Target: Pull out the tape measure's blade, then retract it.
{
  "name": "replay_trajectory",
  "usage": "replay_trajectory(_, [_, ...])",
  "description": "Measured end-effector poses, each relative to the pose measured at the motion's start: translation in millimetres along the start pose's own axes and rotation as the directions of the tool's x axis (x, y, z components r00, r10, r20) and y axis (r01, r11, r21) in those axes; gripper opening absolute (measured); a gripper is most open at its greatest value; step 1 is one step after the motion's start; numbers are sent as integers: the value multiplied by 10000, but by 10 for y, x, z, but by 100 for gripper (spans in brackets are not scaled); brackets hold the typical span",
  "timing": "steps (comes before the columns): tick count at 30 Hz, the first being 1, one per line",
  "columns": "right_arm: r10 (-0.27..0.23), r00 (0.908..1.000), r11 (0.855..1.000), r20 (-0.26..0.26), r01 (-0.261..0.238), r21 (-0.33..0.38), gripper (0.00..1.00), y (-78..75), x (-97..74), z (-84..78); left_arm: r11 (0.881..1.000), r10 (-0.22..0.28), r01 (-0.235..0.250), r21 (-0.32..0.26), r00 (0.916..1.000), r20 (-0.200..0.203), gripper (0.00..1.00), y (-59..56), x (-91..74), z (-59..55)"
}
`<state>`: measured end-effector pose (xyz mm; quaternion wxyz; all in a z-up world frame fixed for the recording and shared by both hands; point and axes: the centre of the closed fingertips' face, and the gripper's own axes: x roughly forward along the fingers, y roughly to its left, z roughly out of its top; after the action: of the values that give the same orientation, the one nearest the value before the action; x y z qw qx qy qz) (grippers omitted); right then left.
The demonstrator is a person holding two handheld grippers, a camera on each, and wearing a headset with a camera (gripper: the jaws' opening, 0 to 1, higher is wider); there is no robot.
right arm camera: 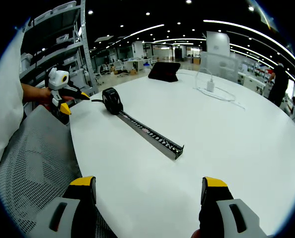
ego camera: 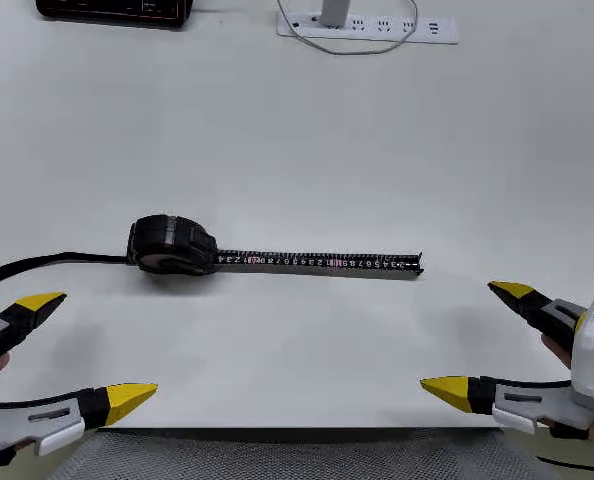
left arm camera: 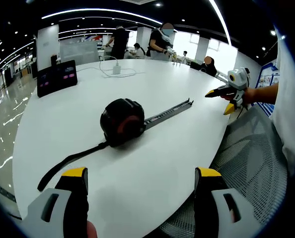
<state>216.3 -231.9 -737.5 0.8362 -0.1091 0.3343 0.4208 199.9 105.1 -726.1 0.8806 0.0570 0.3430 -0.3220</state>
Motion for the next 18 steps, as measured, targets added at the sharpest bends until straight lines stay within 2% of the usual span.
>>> replay_trajectory(18, [-31,10000,10000,-72,30,-49,86,-2,-12,-31,10000,-43,43,33,10000,45,85,-14,9,28])
